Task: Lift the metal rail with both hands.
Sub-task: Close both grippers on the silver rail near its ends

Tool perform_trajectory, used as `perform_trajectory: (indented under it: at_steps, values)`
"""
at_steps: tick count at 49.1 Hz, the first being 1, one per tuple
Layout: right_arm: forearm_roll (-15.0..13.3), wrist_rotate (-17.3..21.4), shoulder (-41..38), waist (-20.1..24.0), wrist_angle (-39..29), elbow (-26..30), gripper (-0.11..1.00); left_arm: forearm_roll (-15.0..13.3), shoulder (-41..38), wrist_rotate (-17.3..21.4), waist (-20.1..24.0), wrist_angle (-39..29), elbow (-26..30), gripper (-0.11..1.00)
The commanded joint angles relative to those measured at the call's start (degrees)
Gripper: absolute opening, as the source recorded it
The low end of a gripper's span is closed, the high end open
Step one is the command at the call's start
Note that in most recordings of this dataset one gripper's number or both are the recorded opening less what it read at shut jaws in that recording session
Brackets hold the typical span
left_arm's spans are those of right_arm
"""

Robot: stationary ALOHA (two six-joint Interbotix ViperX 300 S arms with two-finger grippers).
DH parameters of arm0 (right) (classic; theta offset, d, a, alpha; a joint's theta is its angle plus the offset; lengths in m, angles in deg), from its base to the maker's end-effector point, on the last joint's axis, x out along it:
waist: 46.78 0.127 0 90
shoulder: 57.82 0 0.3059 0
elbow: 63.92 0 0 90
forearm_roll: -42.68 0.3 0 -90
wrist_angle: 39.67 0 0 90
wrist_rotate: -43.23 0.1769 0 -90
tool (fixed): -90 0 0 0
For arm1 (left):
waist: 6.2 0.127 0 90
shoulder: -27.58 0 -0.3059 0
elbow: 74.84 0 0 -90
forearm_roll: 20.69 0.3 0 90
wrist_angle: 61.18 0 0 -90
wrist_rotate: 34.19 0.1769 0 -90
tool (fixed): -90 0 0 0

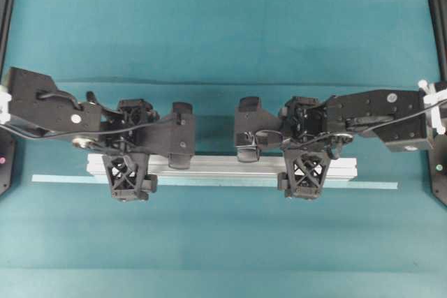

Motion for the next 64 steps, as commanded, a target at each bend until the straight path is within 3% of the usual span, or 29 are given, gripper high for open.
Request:
perform_trajectory:
  at_steps: [1,25,54,59,64]
  values:
    - [0.00,-0.53,-1.32,0.18,1.32,-0.35,0.96,0.09,-0.44,0.00,0.09,1.14,0.09,0.98]
    - [0.00,-0.62,-4.66,0.35,6.33,-2.02,0.96,0.09,-3.34,-0.09,0.09,5.01,-1.49,0.98]
    - [0.00,0.00,-4.75,0.53,6.94,-2.55,0.95,0.09,-3.08,-1.14,0.18,6.77,-2.72,0.97]
    - [0.09,0.70,-4.75,0.53,6.94,-2.55,0.92,0.09,-3.08,-1.85,0.09,6.77,-2.81,0.93]
    - [0.44,1.93,-4.75,0.70,6.77,-2.55,0.77,0.09,-3.08,-2.29,-0.09,6.68,-2.81,0.76]
